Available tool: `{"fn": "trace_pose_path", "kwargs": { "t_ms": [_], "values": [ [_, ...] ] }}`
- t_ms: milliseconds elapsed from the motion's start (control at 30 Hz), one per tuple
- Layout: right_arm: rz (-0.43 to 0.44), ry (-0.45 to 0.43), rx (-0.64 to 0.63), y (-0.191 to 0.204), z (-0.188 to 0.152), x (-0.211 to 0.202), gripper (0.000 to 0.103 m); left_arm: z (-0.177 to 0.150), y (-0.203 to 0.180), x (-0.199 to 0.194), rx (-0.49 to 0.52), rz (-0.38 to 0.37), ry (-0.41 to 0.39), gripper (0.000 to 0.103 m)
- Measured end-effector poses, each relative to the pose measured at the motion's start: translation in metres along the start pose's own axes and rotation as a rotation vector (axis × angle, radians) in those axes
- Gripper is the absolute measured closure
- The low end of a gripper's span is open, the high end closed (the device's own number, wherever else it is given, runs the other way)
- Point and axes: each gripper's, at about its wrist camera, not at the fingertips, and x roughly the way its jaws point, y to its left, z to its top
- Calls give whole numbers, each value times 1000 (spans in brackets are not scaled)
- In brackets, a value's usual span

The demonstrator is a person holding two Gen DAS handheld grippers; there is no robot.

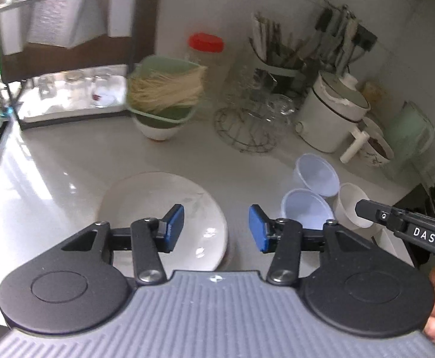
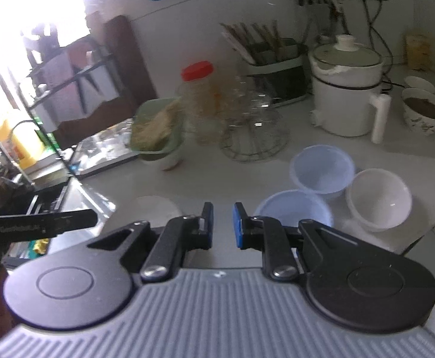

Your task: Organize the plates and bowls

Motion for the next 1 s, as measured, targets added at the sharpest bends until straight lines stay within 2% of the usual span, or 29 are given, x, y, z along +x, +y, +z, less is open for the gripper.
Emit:
{"fn": "trace_pose_path", "kwargs": {
  "t_ms": [233, 267, 333, 367, 400, 533, 800, 1000],
  "values": [
    [-43, 35, 53, -50, 1, 9, 85, 7, -38, 46, 22, -21, 73, 48],
    [-50, 38, 62, -58, 1, 10, 82, 8, -42, 52, 21, -23, 82, 47],
    [-67, 42, 63, -70, 0, 14, 69, 9, -50, 67, 26, -27, 99, 43],
    [-77, 45, 69, -75, -1, 16, 57, 9, -54, 73, 40, -32, 106, 40],
    [-83, 50, 80, -81, -3, 18, 54, 9, -60, 80, 69, -40, 108, 38],
    [-73, 80, 152, -106, -7, 25, 54, 7, -82, 112, 130, -38, 134, 35],
    [-80, 132, 188, -131, -19, 60, 55, 2, -108, 169, 130, -65, 196, 36],
    [-28, 160, 194, -134, -24, 81, 61, -4, -112, 193, 113, -49, 226, 39]
  ]
}}
